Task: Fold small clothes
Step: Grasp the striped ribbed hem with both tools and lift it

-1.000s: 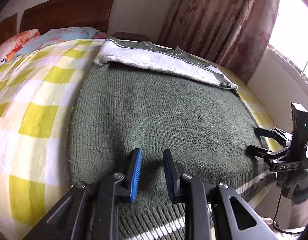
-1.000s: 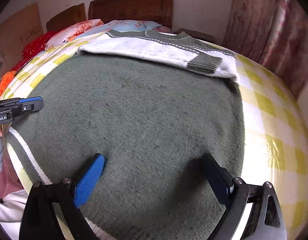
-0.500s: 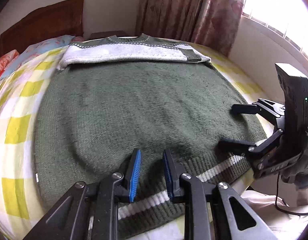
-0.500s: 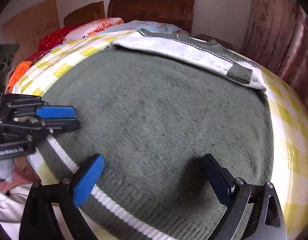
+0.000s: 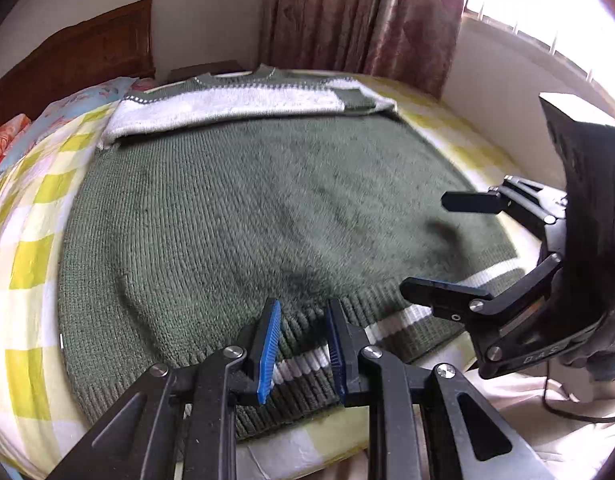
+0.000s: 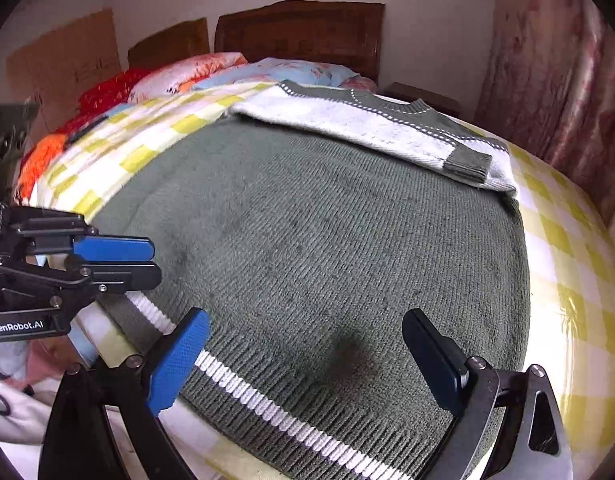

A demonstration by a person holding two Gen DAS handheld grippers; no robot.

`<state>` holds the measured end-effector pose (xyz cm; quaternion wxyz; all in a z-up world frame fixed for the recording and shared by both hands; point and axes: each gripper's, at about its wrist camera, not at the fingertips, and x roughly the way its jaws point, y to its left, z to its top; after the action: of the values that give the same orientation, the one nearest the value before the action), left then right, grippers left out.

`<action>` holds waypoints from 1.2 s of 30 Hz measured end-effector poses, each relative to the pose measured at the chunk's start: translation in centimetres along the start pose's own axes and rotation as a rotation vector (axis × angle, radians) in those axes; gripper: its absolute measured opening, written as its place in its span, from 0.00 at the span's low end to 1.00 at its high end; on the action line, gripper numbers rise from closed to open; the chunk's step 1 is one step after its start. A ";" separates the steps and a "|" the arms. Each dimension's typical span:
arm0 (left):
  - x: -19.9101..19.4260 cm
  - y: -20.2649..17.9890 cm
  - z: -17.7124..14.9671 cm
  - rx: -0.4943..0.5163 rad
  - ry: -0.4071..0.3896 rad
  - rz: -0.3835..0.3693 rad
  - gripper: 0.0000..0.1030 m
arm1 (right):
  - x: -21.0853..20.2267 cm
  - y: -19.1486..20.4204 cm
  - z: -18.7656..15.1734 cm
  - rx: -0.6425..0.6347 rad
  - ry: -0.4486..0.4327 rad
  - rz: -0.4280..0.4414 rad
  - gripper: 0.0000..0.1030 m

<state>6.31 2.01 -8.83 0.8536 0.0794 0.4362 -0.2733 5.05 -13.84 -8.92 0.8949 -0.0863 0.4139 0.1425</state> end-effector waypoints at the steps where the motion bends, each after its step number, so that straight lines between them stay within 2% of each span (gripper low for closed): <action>1: -0.2 0.1 -0.3 0.006 -0.026 -0.008 0.22 | 0.7 0.2 -0.4 -0.022 0.031 -0.019 1.00; 3: -0.6 1.2 -0.7 -0.023 -0.029 -0.045 0.22 | 1.0 -1.0 -1.0 0.035 0.019 0.028 1.00; 8: -2.1 3.7 -2.2 -0.087 -0.037 0.009 0.22 | -0.5 -3.5 -3.4 0.067 0.017 -0.018 1.00; 13: -3.6 4.4 -3.8 -0.114 -0.051 0.083 0.22 | -3.0 -5.3 -6.0 0.127 -0.021 -0.050 1.00; 15: -4.2 4.6 -4.1 -0.120 -0.056 0.146 0.22 | -3.5 -5.5 -6.0 0.153 -0.017 -0.076 1.00; 17: -4.6 4.9 -3.9 -0.121 -0.082 0.187 0.22 | -4.2 -5.7 -5.5 0.179 -0.063 -0.045 1.00; 20: -3.9 6.1 -3.9 -0.163 -0.059 0.194 0.23 | -4.1 -4.8 -4.4 0.167 -0.088 -0.025 1.00; 22: -3.7 6.5 -4.3 -0.164 -0.073 0.190 0.23 | -3.3 -4.2 -4.4 0.129 -0.062 -0.051 1.00; 24: -3.8 6.6 -4.4 -0.157 -0.074 0.185 0.23 | -1.9 -4.1 -4.9 0.120 0.006 -0.081 1.00; 25: -3.8 6.7 -4.4 -0.156 -0.071 0.184 0.23 | -2.2 -4.5 -5.3 0.132 -0.023 -0.068 1.00; 29: -3.8 6.5 -4.4 -0.150 -0.067 0.186 0.23 | -2.6 -5.0 -5.6 0.113 -0.004 -0.097 1.00; 36: -4.1 6.5 -4.7 -0.144 -0.075 0.179 0.23 | -3.2 -7.9 -7.0 0.219 0.009 -0.103 1.00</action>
<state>4.59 10.87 -9.18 0.8937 0.0461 0.4139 -0.1668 0.63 -23.77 -10.63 0.9034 -0.0098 0.4258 0.0498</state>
